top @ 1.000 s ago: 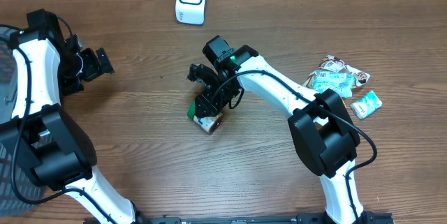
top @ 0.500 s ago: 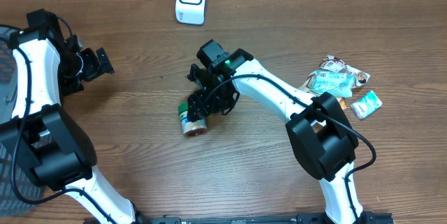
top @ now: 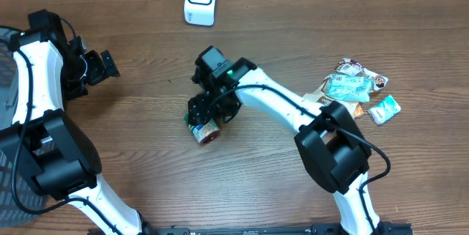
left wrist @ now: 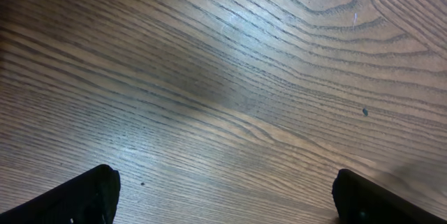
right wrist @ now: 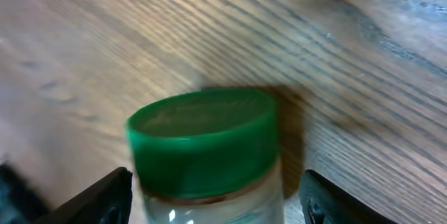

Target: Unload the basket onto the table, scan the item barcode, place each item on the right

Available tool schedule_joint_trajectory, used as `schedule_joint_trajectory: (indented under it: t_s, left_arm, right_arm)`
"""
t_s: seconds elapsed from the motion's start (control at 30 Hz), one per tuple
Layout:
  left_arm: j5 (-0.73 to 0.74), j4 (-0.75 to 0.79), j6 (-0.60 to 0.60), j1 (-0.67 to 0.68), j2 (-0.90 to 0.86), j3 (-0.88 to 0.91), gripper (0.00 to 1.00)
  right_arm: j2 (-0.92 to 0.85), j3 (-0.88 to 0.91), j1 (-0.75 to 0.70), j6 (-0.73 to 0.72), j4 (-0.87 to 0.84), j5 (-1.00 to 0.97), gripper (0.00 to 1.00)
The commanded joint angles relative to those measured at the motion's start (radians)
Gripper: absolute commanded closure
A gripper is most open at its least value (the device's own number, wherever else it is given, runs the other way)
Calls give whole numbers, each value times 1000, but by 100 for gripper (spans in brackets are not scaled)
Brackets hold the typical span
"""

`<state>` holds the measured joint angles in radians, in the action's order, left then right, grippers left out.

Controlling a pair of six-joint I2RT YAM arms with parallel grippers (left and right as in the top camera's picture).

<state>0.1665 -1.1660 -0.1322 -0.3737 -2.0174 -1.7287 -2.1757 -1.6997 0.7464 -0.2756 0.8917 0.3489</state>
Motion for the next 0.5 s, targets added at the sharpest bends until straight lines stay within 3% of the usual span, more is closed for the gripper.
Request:
schedule_joint_trajectory:
  t_s: [0.0, 0.07, 0.23, 0.47]
  left_arm:
    - [-10, 0, -10, 2, 15, 7, 0]
    - [-10, 0, -10, 2, 15, 7, 0]
    - [-10, 0, -10, 1, 15, 7, 1]
    - [-10, 0, -10, 2, 15, 7, 0]
  right_arm:
    - [6, 16, 21, -31, -16, -180, 32]
    - [6, 35, 21, -31, -40, -182, 36]
    - [6, 114, 22, 129, -86, -60, 34]
    - [6, 132, 22, 147, -75, -59, 33]
